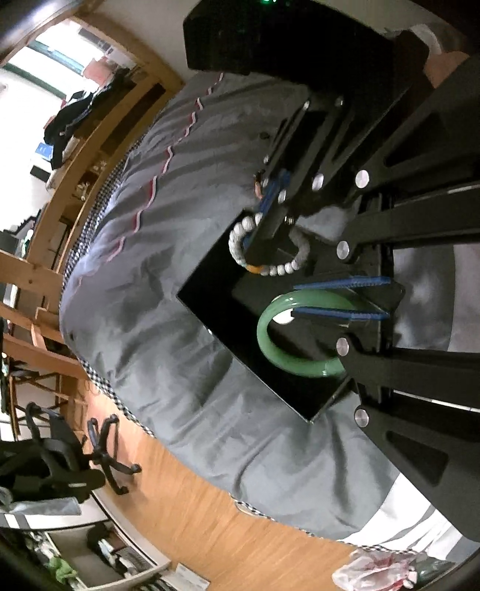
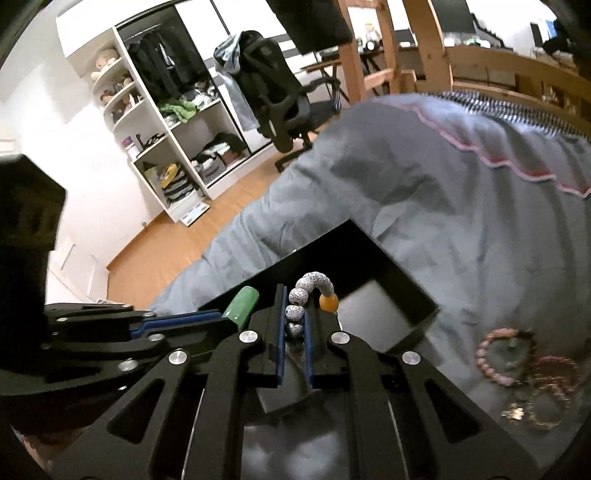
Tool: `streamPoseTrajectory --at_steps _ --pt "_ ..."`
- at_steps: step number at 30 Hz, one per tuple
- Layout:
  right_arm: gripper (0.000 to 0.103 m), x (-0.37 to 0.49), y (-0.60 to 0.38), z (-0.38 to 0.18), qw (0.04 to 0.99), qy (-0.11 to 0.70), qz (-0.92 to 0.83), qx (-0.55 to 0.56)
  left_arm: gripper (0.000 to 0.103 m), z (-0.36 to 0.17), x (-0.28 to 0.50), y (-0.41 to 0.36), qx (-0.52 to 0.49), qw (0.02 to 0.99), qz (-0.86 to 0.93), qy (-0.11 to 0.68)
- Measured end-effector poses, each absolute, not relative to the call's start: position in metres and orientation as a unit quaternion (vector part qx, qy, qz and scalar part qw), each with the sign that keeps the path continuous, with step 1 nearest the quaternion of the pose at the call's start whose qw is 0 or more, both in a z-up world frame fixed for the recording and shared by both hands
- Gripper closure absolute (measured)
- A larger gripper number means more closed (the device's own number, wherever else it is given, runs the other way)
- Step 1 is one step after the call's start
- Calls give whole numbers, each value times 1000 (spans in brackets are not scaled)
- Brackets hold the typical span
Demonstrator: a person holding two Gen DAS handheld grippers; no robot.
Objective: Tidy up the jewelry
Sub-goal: 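Carry both pieces into the black box and open both tools, then move both tools back to the remaining jewelry on the duvet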
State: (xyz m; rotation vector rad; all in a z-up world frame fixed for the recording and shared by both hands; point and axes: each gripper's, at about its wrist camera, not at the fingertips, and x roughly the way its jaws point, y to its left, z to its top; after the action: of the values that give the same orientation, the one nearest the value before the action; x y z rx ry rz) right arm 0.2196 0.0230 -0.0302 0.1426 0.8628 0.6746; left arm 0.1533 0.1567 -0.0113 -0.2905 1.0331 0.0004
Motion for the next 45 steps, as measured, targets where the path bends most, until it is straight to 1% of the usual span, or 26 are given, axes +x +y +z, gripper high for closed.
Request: streamPoseTrajectory --at_steps 4,8,9,10,11,12,14,15,16,17,18,19,20,24,27,32,33,34,35,36,39,40,43,45 --pt "93 226 22 -41 841 430 317 81 93 -15 153 163 -147 855 9 497" --pt "92 230 11 -45 836 444 306 102 92 -9 150 165 -150 861 5 486" --pt "86 230 7 -43 835 444 306 107 92 -7 148 164 -149 864 6 481" --pt "67 230 4 -41 834 444 309 113 92 -4 146 164 -146 868 7 474" --pt "51 230 2 -40 831 448 309 117 91 -2 146 164 -147 870 7 470" --pt "24 231 0 -40 830 448 310 121 90 -1 145 164 -148 872 8 467" --pt "21 230 -2 -37 835 444 302 117 73 3 143 166 -152 876 11 457" --pt "18 231 -2 -36 835 446 301 114 69 5 142 168 -153 879 17 451" --pt "14 233 -2 -37 832 451 300 116 62 7 142 169 -155 882 19 445" --pt "14 234 -1 -37 828 453 308 120 54 10 142 170 -158 885 20 438" --pt "13 235 0 -38 824 455 316 120 49 13 140 171 -161 888 21 430" --pt "12 237 2 -39 821 459 320 115 41 17 138 172 -165 892 23 420" --pt "12 237 8 -39 819 464 323 99 37 20 136 173 -167 896 24 411" --pt "10 232 31 -39 814 473 337 18 34 32 130 177 -176 906 10 385" --pt "10 224 37 -39 818 464 339 -21 33 32 131 176 -173 907 11 384" --pt "10 219 17 -29 847 436 303 -32 32 29 133 178 -176 905 7 387" --pt "8 218 11 -27 854 430 292 -35 32 30 132 178 -177 905 6 387" --pt "7 217 3 -25 863 422 275 -43 30 30 132 177 -175 905 5 387" --pt "6 215 -8 -21 875 409 252 -55 26 29 131 176 -173 906 5 387" --pt "4 213 -15 -17 883 401 237 -62 24 28 132 173 -167 906 4 388" --pt "4 206 -48 -7 901 382 191 -80 21 24 135 160 -145 908 -2 394" --pt "4 205 -61 -5 904 380 176 -84 17 23 135 156 -140 908 -3 395" --pt "4 200 -95 2 910 379 142 -88 15 17 138 135 -110 911 -11 398" --pt "4 196 -116 3 912 379 127 -87 10 13 138 121 -93 913 -20 397"
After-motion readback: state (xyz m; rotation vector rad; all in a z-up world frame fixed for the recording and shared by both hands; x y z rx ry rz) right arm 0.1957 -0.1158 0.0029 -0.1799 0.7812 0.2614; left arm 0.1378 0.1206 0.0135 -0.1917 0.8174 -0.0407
